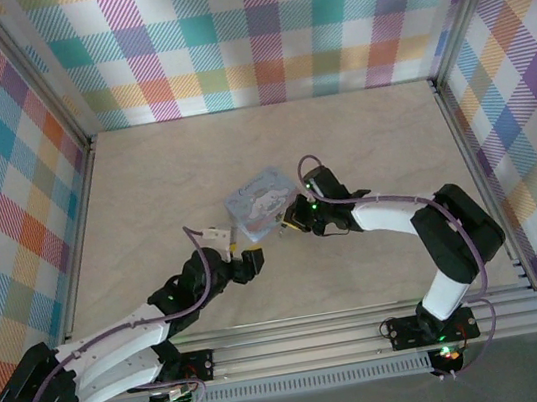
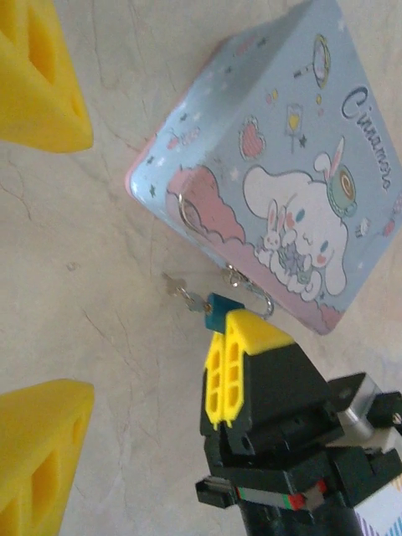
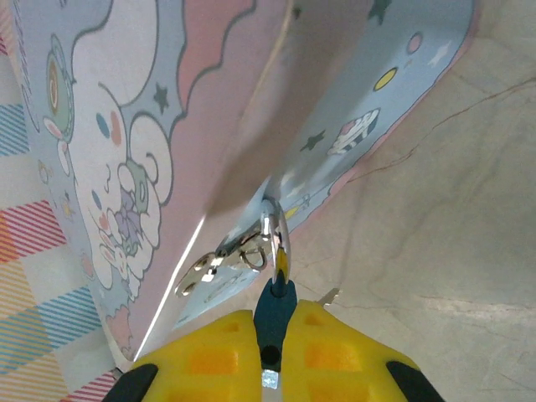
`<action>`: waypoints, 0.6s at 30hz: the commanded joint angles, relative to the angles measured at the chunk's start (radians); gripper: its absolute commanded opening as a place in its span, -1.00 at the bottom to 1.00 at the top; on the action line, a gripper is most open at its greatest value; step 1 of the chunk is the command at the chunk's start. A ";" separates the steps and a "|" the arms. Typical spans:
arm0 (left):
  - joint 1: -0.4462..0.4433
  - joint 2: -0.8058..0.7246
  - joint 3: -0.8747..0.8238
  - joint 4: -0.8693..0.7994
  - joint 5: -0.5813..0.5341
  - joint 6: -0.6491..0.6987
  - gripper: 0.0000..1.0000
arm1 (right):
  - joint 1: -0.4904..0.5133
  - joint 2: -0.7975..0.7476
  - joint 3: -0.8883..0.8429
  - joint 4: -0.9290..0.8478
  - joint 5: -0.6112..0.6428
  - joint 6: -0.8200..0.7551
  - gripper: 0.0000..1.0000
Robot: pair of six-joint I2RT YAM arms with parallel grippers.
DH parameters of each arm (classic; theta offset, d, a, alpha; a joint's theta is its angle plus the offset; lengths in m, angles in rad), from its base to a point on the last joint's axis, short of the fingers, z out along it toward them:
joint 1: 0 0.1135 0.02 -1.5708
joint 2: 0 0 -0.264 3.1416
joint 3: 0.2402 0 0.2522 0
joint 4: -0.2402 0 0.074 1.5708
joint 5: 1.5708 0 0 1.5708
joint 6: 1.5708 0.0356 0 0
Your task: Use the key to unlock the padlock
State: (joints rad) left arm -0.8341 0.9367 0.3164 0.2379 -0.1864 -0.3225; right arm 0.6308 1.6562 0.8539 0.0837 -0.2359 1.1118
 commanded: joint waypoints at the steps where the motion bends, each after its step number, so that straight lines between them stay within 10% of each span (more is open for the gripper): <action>1: 0.016 -0.036 -0.010 -0.092 -0.044 -0.020 0.45 | -0.006 -0.006 -0.010 0.032 0.002 0.028 -1.00; 8: 0.023 -0.027 0.078 -0.241 -0.058 0.000 0.52 | -0.043 -0.106 0.006 -0.072 0.048 -0.060 -1.00; 18: 0.056 0.048 0.263 -0.445 -0.036 0.042 0.57 | -0.309 -0.083 0.280 -0.663 -0.196 -0.646 -1.00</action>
State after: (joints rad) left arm -0.7937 0.9607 0.5274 -0.1173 -0.2287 -0.3088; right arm 0.3843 1.5372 1.0519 -0.3161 -0.3252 0.7380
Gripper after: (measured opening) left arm 0.784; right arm 0.092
